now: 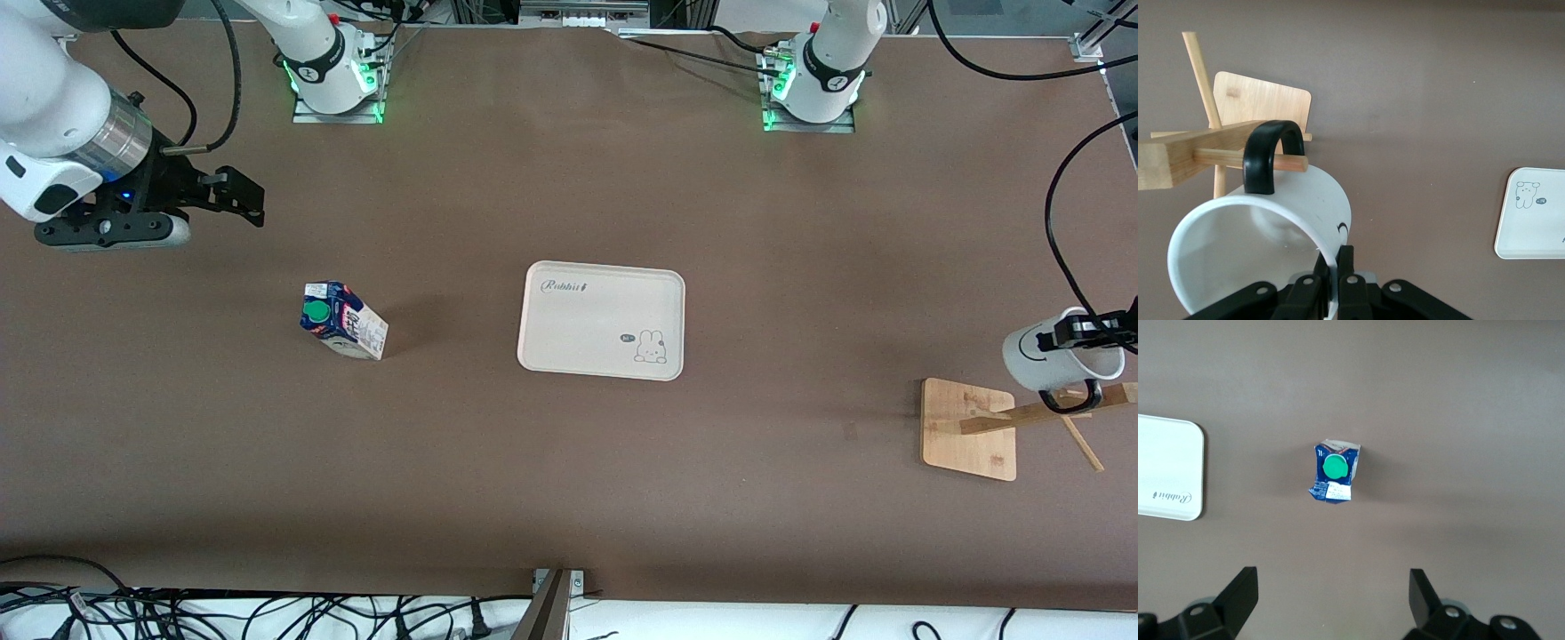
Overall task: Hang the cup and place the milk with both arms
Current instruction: 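Align the mug handle with a stand peg using the left gripper, then lower the mug handle onto the peg and open the left gripper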
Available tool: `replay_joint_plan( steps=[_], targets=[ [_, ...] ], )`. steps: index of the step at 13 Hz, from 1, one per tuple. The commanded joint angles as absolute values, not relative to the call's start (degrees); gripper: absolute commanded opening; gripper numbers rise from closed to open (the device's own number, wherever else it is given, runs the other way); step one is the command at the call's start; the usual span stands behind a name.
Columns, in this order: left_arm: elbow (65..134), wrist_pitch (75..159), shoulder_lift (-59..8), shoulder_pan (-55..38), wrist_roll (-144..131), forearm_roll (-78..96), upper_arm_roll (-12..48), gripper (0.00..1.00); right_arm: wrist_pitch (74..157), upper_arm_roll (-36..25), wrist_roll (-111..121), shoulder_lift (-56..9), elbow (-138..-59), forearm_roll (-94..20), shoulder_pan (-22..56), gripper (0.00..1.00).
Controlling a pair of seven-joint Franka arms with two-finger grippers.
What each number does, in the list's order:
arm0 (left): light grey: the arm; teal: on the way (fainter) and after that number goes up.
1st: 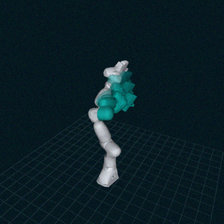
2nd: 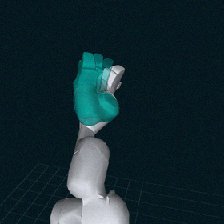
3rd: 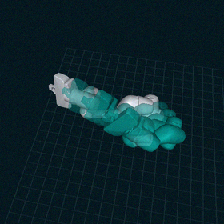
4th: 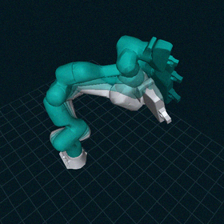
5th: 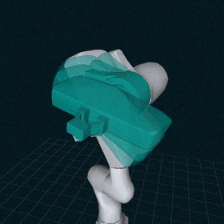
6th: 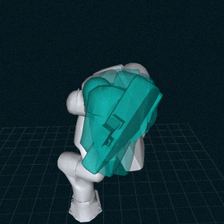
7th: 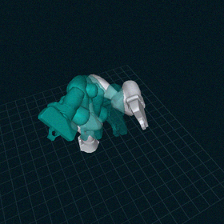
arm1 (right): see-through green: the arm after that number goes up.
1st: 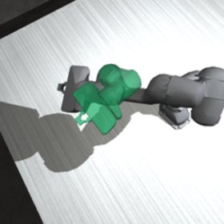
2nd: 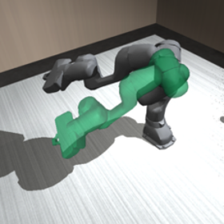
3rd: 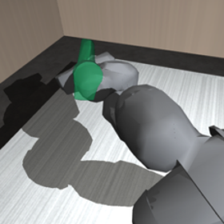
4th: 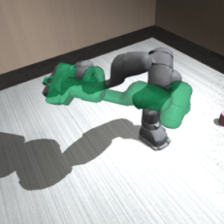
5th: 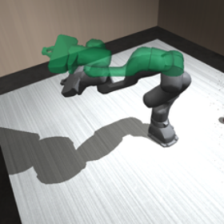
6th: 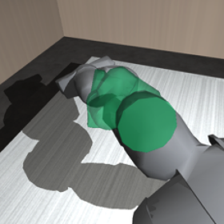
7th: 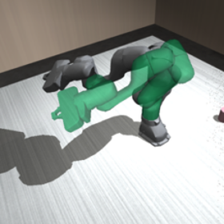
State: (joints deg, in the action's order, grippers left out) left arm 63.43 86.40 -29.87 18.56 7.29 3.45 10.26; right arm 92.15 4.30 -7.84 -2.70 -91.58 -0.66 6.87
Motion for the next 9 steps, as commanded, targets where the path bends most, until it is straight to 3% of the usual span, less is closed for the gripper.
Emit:
replay_joint_plan(
  steps=[1,2,3,9],
  targets=[
    [62.31,86.31,-30.76,19.42,8.53,5.27,10.2,0.06,94.47,4.04,-7.56,-2.29,-91.67,-0.26,6.94,1.0],
    [62.23,86.22,-30.67,19.42,8.35,5.19,10.2,0.62,95.09,3.87,-7.56,-2.63,-91.67,-0.18,6.86,1.0],
    [62.57,86.13,-30.5,19.51,8.44,5.19,10.2,1.0,96.05,3.87,-7.3,-2.81,-91.67,0.0,6.86,1.0],
    [62.4,86.22,-29.8,16.88,7.47,1.51,11.07,1.0,101.33,3.43,-7.12,-3.34,-91.58,0.09,6.5,1.0]
  ],
)
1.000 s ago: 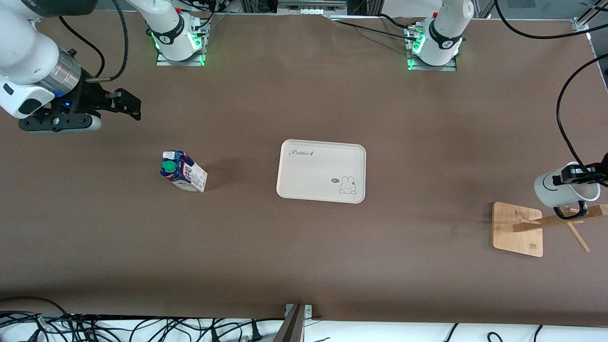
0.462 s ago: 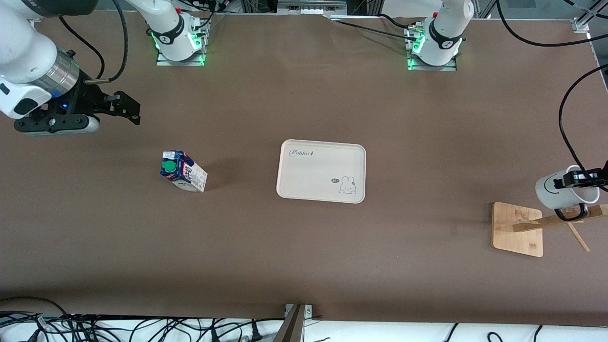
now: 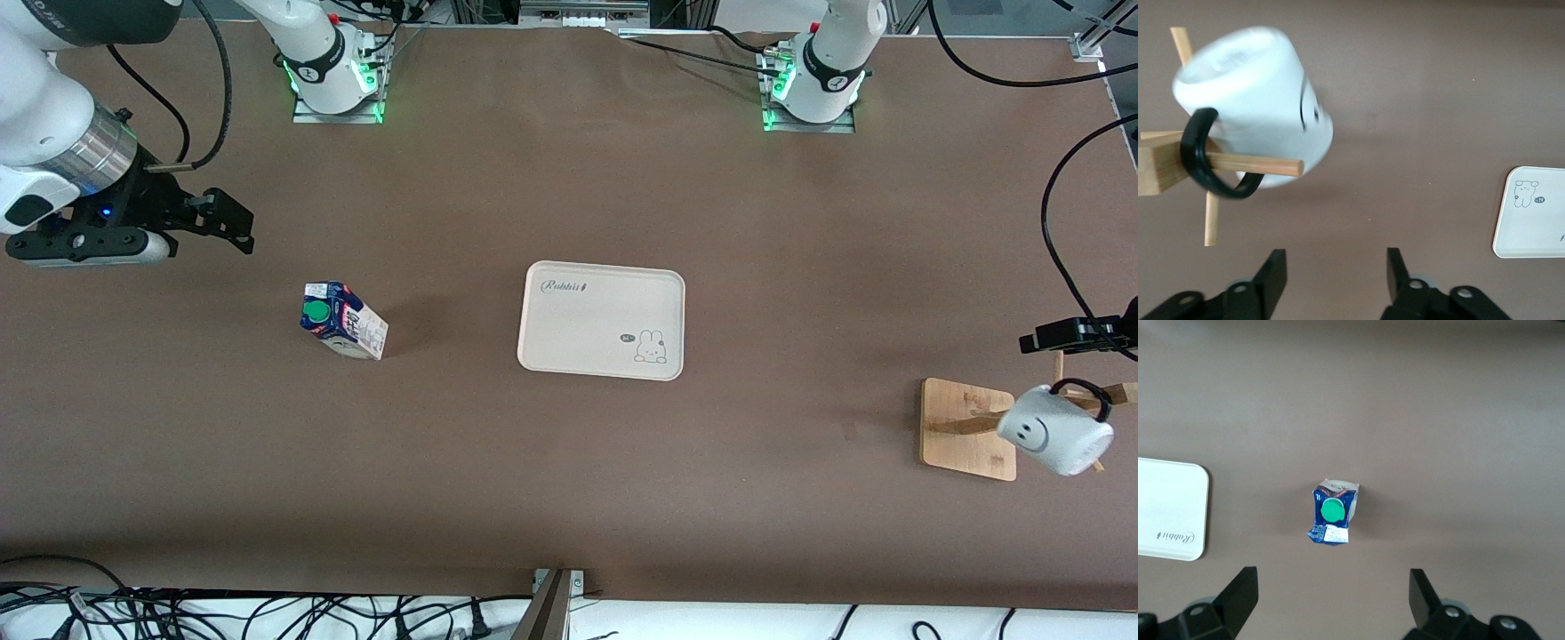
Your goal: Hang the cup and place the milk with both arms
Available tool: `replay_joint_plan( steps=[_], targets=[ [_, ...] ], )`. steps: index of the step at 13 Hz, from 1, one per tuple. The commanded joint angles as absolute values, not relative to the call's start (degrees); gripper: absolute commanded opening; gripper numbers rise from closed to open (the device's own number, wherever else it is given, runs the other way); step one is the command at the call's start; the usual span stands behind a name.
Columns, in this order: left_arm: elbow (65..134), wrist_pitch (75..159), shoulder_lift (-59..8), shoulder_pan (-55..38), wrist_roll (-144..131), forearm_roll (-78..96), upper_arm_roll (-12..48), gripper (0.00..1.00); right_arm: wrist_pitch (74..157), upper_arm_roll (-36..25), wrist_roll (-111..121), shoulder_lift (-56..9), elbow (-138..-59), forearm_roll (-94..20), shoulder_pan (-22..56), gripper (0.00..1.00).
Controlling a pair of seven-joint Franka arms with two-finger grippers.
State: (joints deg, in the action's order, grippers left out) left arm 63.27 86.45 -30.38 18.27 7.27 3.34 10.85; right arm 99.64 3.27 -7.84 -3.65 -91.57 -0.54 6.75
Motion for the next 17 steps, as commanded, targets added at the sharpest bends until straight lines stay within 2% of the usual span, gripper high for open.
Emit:
replay_joint_plan(
  steps=[1,6,10,12,13,15,17],
  targets=[
    [62.49,86.22,-28.84,15.4,7.3,-0.86,11.07,1.0,101.16,3.43,-6.95,-3.17,-91.58,0.09,6.42,1.0],
    [63.89,85.69,-25.49,8.8,3.87,-6.76,11.16,1.0,101.16,4.04,-7.03,-3.08,-90.62,0.0,6.77,1.0],
    [70.48,86.31,-20.05,5.54,3.43,-7.38,9.93,1.0,101.6,3.78,-7.03,-3.25,-90.62,-0.35,6.68,1.0],
    [76.25,89.53,-16.2,5.45,3.25,-6.51,9.06,1.0,101.34,3.78,-7.29,-3.25,-90.7,-0.35,6.68,1.0],
    [81.77,92.17,-12.43,4.23,2.99,-6.42,7.66,1.0,101.34,3.78,-7.21,-3.25,-90.7,-0.35,6.68,1.0],
    [90.05,95.17,-6.44,-1.12,0.89,-5.72,1.7,1.0,101.25,3.78,-7.03,-3.25,-90.7,-0.09,6.68,1.0],
    [94.37,97.37,-3.35,-3.24,1.66,0.58,-2.96,1.0,101.25,3.78,-6.94,-3.25,-90.7,0.09,6.59,1.0]
  ],
)
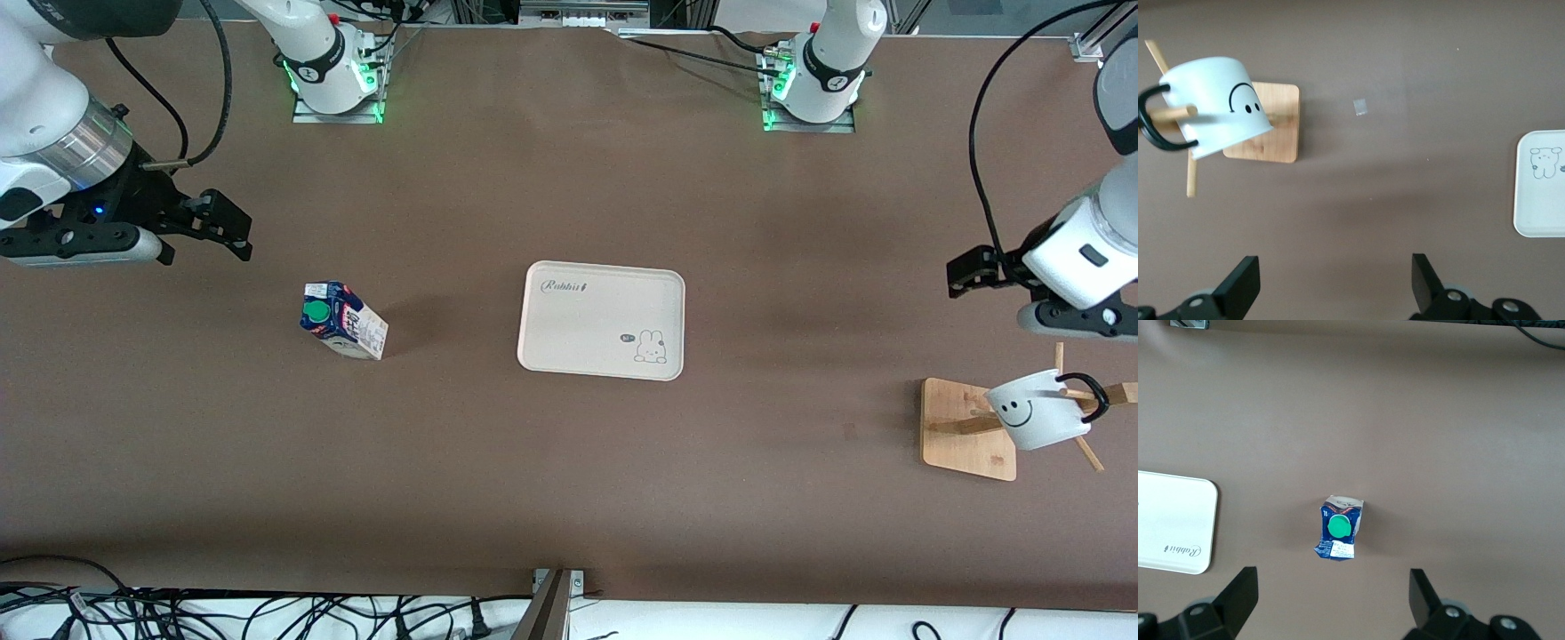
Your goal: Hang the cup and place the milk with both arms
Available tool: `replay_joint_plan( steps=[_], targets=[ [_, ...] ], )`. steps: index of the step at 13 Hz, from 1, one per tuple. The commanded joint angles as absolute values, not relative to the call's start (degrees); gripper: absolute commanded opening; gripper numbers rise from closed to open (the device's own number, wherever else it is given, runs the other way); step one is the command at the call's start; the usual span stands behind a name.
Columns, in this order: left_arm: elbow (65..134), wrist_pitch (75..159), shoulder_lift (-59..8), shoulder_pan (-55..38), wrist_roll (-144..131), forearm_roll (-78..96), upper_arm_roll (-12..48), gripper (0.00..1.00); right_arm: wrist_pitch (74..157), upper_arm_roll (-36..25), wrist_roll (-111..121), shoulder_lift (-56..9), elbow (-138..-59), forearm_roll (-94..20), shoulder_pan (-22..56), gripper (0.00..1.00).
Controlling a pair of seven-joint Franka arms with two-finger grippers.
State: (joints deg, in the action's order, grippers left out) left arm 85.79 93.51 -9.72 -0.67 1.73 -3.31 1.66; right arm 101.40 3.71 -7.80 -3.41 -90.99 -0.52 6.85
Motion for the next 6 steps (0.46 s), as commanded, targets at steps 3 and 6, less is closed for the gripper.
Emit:
replay_joint_plan(
  steps=[3,6],
  targets=[
    [101.06,106.51,1.57,-4.66,4.65,0.44,-3.96,1.0,101.25,3.69,-6.94,-3.34,-90.7,0.35,6.5,1.0],
    [101.16,105.91,3.07,-5.1,4.05,-6.21,-3.08,1.0,101.16,3.69,-7.03,-3.34,-90.7,0.44,6.5,1.0]
  ],
)
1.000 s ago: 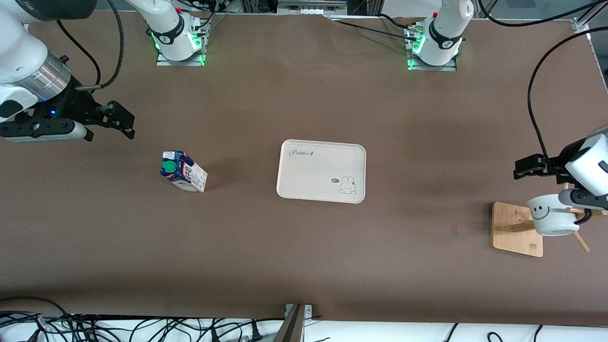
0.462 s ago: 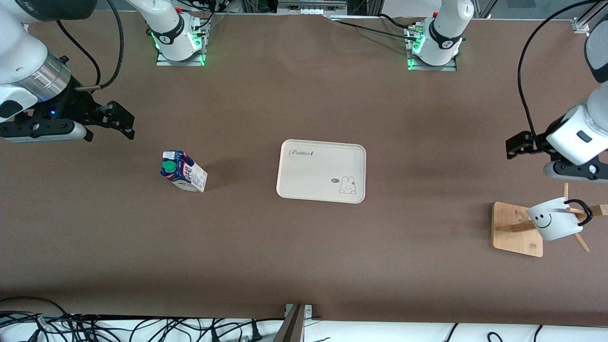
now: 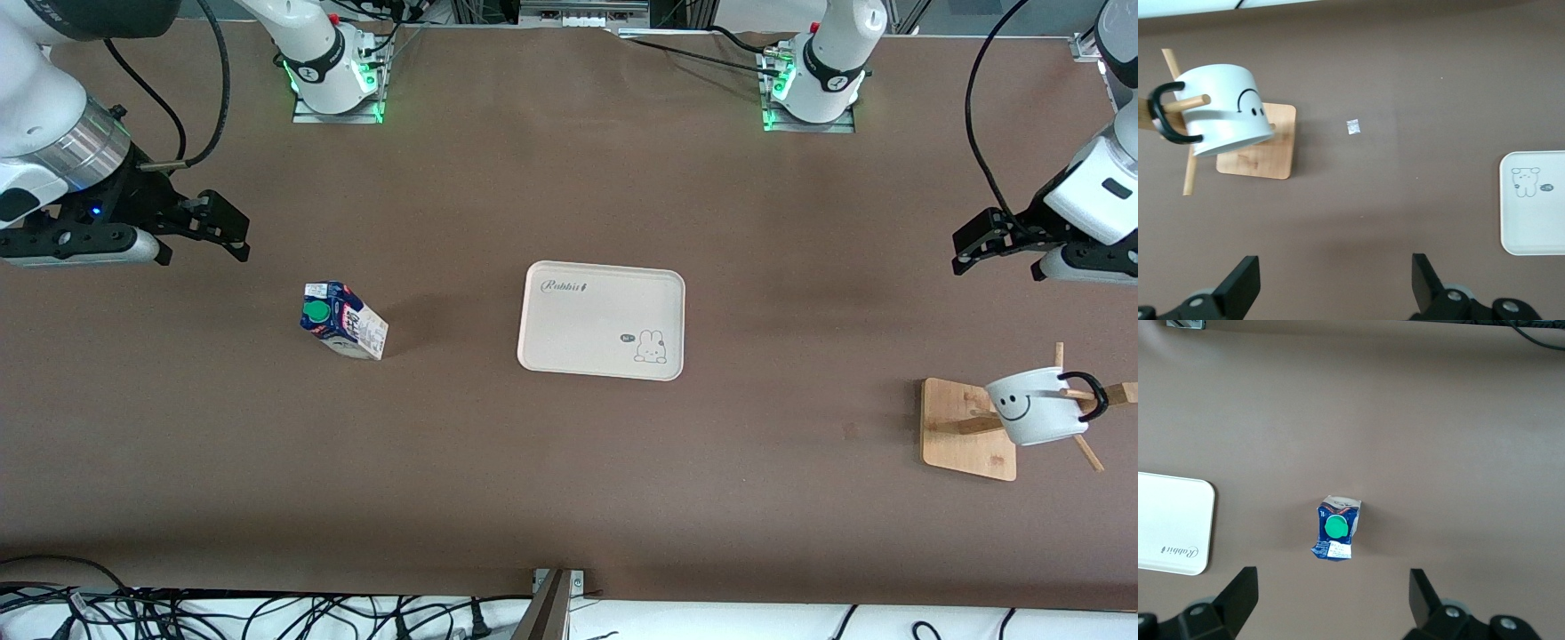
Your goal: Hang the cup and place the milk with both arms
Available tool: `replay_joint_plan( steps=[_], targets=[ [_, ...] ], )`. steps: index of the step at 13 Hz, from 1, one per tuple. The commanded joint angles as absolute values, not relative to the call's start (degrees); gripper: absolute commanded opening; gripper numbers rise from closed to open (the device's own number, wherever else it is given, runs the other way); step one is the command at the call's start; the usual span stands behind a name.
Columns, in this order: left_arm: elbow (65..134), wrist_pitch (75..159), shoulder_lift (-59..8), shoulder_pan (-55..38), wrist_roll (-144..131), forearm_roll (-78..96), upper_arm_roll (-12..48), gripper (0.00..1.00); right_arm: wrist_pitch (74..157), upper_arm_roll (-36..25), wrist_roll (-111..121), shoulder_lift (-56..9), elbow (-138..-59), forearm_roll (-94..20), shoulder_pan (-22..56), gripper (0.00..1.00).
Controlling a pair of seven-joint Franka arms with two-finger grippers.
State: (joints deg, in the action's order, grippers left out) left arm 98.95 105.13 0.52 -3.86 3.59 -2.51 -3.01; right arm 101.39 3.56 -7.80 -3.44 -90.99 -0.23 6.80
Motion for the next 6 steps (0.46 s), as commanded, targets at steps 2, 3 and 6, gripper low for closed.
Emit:
replay_joint_plan(
  steps=[2,3,6],
  targets=[
    [101.08,105.03,2.99,-5.1,4.04,-6.07,-2.46,1.0,101.16,3.69,-7.21,-3.34,-90.88,0.44,6.5,1.0],
    [100.47,102.85,2.73,-5.18,3.96,-6.15,-2.11,1.0,101.08,3.69,-7.38,-3.34,-90.97,0.44,6.5,1.0],
    [98.01,100.72,0.88,-5.19,4.22,-5.98,-1.76,1.0,100.55,3.69,-7.65,-3.6,-91.14,0.44,6.42,1.0]
  ],
)
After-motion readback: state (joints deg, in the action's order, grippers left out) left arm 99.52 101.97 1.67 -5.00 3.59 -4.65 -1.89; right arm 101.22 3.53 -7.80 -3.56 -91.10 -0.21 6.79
